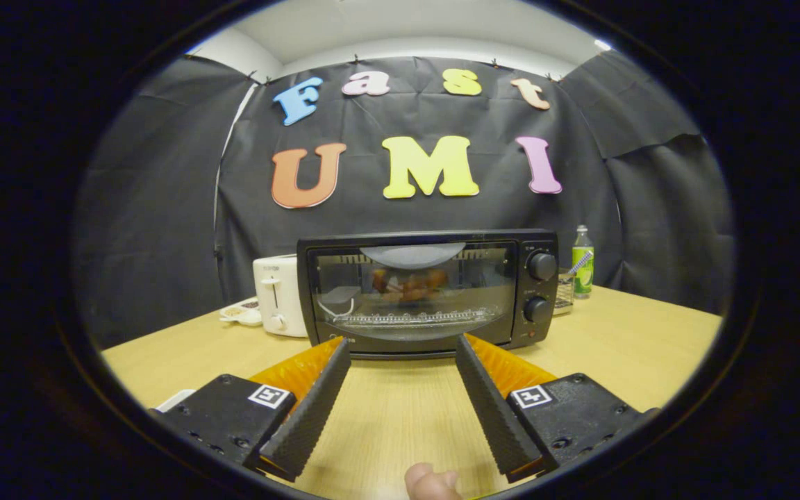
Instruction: Open the toaster oven, put the food inside, and close the toaster oven door.
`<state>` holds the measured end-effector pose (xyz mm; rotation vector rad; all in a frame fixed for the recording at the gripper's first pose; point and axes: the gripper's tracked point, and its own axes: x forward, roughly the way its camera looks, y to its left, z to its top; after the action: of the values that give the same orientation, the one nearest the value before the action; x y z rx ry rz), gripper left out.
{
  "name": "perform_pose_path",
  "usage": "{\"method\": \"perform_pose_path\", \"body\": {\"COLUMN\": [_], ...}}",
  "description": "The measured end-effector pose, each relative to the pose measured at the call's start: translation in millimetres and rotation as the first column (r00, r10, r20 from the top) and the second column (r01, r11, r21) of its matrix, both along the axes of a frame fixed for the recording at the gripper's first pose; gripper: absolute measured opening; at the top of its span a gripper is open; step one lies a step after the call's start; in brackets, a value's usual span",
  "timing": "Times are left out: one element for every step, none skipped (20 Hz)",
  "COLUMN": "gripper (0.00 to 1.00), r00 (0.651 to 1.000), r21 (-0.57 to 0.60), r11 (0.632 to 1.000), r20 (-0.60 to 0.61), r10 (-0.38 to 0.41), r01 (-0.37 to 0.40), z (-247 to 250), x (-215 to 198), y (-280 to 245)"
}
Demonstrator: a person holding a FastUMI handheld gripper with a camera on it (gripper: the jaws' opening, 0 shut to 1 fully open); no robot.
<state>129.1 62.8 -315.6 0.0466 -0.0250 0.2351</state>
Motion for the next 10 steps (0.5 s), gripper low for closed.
{"method": "perform_pose_path", "body": {"gripper": [1.00,1.00,1.00,1.00,1.00,1.00,1.00,1.00,1.00,1.00], "r00": [1.000,0.997,0.994,0.992,0.990,0.989,0.990,0.991,0.992,0.993], "r21": [0.018,0.023,0.011,-0.013,-0.045,-0.077,-0.101,-0.102,-0.087,-0.067], "r11": [1.000,1.000,1.000,0.999,0.998,0.995,0.992,0.992,0.994,0.996], "r20": [0.030,0.072,0.101,0.123,0.137,0.136,0.127,0.121,0.116,0.108], "r10": [-0.006,-0.019,-0.030,-0.031,-0.036,-0.053,-0.066,-0.059,-0.050,-0.052], "r01": [0.006,0.017,0.029,0.033,0.043,0.064,0.079,0.071,0.060,0.060], "z": [12,27,41,53,65,76,86,99,113,126], "x": [-9,-20,-30,-39,-51,-61,-73,-89,-106,-122], "y": [-6,-14,-19,-22,-25,-33,-39,-41,-41,-46]}}
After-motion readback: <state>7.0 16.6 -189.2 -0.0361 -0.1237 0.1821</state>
